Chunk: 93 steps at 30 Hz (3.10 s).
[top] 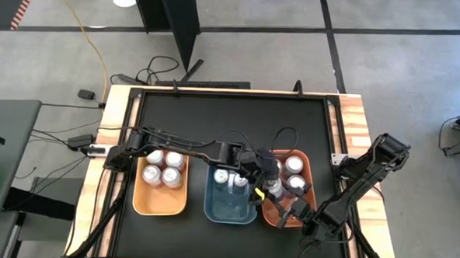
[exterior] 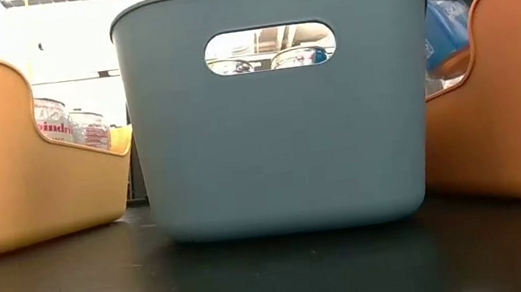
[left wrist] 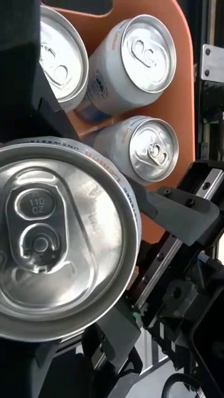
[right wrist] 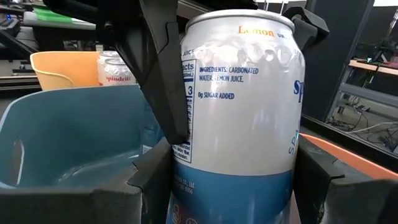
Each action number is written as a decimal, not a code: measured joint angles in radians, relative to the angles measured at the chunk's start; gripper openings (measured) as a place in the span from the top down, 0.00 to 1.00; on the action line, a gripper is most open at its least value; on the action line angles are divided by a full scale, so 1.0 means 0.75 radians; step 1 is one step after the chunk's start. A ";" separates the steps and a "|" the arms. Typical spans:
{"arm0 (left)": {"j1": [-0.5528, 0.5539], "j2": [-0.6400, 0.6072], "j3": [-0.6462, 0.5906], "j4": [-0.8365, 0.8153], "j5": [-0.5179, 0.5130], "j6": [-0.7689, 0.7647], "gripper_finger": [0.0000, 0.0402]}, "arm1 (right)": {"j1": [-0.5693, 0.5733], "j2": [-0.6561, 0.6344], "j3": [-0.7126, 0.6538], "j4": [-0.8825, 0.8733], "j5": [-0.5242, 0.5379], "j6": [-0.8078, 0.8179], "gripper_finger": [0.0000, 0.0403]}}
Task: Sort soda cans
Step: Put the blue-white soda can into the orange bin, then adjust the yellow bin
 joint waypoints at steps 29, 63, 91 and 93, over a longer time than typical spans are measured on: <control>-0.044 0.005 -0.003 -0.089 -0.155 0.147 0.26 | 0.091 -0.029 0.251 -0.008 -0.068 -0.719 0.08; -0.037 0.103 0.000 -0.048 -0.289 0.234 0.26 | 0.392 -0.274 0.359 -0.001 -0.095 -0.931 0.10; -0.016 0.095 0.003 -0.059 -0.290 0.082 0.10 | 0.392 -0.273 0.358 0.000 -0.096 -0.904 0.10; -0.016 0.095 0.003 -0.061 -0.290 0.074 0.10 | 0.392 -0.273 0.358 -0.001 -0.096 -0.904 0.10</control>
